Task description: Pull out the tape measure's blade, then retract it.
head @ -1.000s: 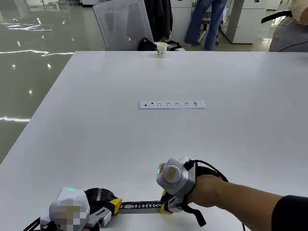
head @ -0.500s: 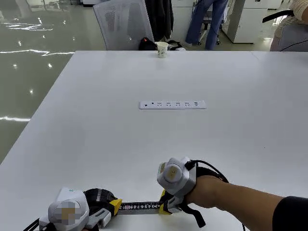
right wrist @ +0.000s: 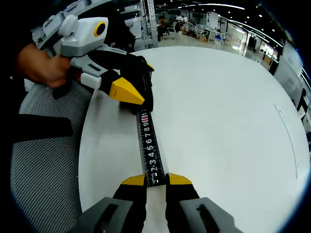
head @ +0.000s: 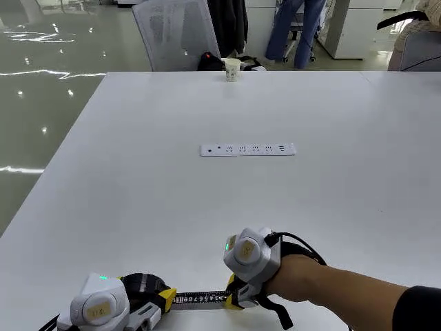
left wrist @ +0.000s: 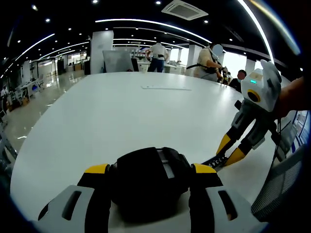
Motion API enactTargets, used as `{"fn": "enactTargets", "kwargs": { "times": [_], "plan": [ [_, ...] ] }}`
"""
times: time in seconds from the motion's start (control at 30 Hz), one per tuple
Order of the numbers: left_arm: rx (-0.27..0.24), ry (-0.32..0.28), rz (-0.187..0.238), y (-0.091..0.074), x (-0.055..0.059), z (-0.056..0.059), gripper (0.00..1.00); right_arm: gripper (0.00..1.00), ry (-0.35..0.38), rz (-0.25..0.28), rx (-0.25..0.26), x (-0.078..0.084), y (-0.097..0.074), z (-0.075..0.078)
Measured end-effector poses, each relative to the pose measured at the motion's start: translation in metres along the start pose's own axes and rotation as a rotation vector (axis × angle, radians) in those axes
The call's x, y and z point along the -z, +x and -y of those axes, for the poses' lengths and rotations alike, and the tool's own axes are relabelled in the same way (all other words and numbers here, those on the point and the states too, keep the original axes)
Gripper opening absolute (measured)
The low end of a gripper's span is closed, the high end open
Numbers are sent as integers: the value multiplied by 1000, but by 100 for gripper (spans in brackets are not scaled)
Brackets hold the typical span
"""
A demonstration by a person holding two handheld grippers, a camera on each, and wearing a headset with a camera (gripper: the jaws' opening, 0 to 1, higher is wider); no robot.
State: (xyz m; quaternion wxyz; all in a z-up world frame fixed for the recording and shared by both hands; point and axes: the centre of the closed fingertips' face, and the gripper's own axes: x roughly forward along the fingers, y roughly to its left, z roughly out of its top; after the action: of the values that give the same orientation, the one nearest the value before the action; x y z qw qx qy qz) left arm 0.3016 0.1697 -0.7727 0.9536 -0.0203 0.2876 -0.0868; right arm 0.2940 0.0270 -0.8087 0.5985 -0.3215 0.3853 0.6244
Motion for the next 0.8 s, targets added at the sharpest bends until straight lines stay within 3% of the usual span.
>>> {"fn": "enactTargets", "kwargs": {
  "times": [0.33, 0.8],
  "plan": [
    [1, 0, -1, 0, 0, 1, 60, 11, -30, 11, 2, -2, 1, -1],
    [1, 0, -2, 0, 1, 1, 60, 11, -11, 34, -2, -8, 4, -2]
  ]
}}
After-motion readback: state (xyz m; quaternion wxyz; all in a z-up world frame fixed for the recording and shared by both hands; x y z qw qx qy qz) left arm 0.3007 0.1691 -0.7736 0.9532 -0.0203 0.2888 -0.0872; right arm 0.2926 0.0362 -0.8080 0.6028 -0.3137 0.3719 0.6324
